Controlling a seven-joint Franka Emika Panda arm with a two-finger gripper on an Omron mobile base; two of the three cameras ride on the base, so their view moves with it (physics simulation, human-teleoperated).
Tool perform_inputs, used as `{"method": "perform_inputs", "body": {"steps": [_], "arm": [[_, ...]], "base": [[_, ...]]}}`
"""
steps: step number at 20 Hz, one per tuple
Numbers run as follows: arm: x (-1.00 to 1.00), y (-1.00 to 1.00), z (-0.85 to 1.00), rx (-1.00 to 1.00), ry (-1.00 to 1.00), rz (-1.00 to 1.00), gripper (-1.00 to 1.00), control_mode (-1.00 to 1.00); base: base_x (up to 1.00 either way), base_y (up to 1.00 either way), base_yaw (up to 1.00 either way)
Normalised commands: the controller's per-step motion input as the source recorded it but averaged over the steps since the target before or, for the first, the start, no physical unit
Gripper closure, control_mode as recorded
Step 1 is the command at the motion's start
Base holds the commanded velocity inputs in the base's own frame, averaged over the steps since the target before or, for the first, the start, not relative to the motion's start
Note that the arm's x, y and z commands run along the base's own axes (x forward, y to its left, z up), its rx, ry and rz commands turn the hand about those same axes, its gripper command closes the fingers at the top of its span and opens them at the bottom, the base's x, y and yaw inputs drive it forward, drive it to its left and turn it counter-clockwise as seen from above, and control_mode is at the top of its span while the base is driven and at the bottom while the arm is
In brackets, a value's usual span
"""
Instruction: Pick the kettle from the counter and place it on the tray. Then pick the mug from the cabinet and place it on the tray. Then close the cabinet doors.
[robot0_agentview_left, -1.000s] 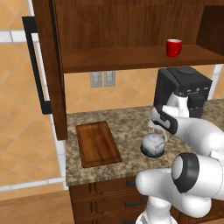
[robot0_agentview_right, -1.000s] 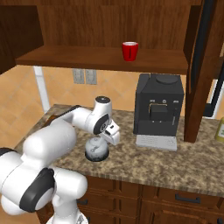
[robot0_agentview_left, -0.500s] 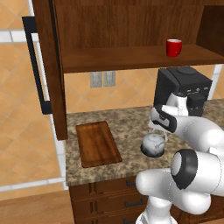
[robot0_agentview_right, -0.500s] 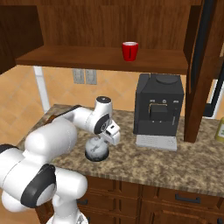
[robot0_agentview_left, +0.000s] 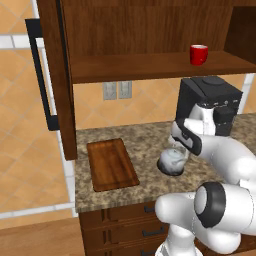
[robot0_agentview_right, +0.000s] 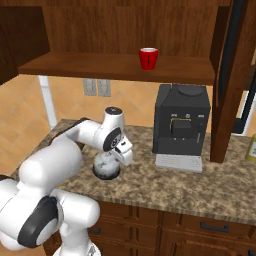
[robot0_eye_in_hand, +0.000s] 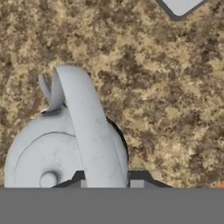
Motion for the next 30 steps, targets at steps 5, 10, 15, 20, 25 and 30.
{"method": "perform_inputs", "body": {"steps": [5,10,15,20,25,30], "arm": [[0.00,0.53,0.26,0.00,-0.06,-0.18,1.00,-1.00],[0.01,0.66,0.07,0.00,-0.02,-0.17,1.00,-1.00],[0.14,0.67,0.07,0.07,0.00,-0.14,1.00,-1.00],[0.43,0.61,0.05,0.10,0.00,-0.13,1.00,-1.00],[0.61,0.59,0.00,0.09,0.00,-0.06,1.00,-1.00],[0.63,0.58,0.00,0.01,0.03,-0.01,1.00,-1.00]], "base": [[0.00,0.00,0.00],[0.00,0.00,0.00],[0.00,0.00,0.00],[0.00,0.00,0.00],[0.00,0.00,0.00],[0.00,0.00,0.00]]}}
